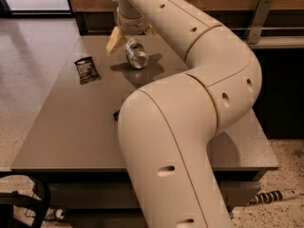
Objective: Place 7up can upright
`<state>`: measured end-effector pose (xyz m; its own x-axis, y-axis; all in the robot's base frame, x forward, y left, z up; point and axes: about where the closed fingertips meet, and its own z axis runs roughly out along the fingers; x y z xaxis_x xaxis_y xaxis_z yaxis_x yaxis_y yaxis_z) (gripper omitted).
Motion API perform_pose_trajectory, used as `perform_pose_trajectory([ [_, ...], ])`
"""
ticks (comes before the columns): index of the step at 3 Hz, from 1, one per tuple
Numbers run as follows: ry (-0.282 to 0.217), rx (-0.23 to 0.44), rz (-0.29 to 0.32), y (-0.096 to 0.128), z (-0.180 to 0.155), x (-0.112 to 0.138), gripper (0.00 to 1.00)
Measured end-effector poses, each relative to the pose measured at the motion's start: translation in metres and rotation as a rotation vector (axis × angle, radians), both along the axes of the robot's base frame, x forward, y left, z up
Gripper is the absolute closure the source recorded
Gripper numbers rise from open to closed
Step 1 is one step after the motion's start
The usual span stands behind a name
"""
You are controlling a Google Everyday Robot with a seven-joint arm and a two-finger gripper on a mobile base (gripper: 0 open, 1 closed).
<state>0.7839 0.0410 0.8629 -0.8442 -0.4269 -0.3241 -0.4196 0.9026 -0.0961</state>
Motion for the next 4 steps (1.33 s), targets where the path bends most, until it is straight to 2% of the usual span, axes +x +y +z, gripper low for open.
perform_pose_trajectory([
  [1, 0.044, 0.042, -0.017, -0.008, -0.003, -0.001, 0.00],
  [2, 0.072, 0.081, -0.005, -0.009, -0.006, 0.000, 0.00],
  [4, 0.112, 0.090, 0.031, 0.004, -0.022, 0.005, 0.00],
])
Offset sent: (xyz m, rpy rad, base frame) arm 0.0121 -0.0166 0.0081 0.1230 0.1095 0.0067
